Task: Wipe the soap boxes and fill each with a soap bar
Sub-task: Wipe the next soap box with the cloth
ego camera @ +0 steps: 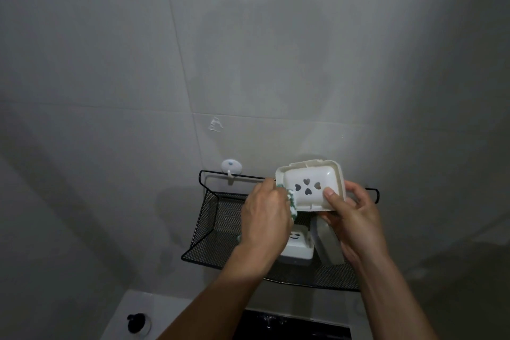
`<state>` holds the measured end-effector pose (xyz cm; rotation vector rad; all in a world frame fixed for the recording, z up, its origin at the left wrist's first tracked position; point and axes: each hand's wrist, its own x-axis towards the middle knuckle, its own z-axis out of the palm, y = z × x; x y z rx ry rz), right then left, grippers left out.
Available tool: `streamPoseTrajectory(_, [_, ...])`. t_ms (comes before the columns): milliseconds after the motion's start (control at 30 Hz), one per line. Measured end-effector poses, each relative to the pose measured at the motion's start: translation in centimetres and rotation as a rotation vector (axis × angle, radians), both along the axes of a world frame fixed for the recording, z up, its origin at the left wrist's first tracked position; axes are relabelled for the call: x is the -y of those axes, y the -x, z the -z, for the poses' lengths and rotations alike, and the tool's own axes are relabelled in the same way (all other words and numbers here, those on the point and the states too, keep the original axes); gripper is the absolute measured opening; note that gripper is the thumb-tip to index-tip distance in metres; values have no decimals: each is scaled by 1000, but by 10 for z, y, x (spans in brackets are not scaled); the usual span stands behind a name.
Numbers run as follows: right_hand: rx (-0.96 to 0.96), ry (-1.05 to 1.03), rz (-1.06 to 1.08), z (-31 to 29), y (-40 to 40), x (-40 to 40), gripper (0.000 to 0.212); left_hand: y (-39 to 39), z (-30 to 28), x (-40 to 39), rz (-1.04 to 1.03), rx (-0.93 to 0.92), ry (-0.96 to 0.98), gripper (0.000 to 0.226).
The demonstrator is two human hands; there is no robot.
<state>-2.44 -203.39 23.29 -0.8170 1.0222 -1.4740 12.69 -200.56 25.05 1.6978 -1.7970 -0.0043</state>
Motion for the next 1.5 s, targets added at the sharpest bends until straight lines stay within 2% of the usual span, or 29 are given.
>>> streamPoseTrajectory(100, [-31,39,-1,-5,2,2,27,2,6,-4,91,-1,-47,21])
streamPoseTrajectory(300, [-33,36,-15,2,13,1,29,-18,11,2,249,-188,-221,27])
streamPoseTrajectory(433, [-29,47,-17,8,19,3,31,-37,18,2,306,-218,-257,25])
streamPoseTrajectory(567, [-48,96,-3,9,26,7,36,-46,32,6,243,-78,-231,24])
streamPoseTrajectory(700, [-76,116,-69,12,27,5,41,-45,48,6,252,94,-355,24])
streamPoseTrajectory(800, [-123,149,-117,11,26,1,44,-47,56,5,305,123,-480,28])
streamPoseTrajectory(900, [-171,201,-159,8,27,-2,48,-52,53,8,313,100,-479,28])
streamPoseTrajectory(1000, [-321,259,-111,7,26,-3,53,-58,39,11,226,22,-358,29])
streamPoseTrajectory(1100, [-531,334,-24,5,21,-5,61,-54,15,10,132,-139,-126,31])
streamPoseTrajectory(1167, [-668,371,24,3,13,-8,64,-44,-4,5,140,-248,-57,34])
streamPoseTrajectory(1267, [-879,426,78,-3,-4,-13,74,-28,-22,1,178,-352,-99,45])
streamPoseTrajectory(1367, [-1060,526,112,-9,-17,-18,80,-20,-28,0,166,-332,-181,60])
streamPoseTrajectory(1500, [-1116,544,92,-10,-25,-20,88,-16,-26,1,119,-343,-249,66])
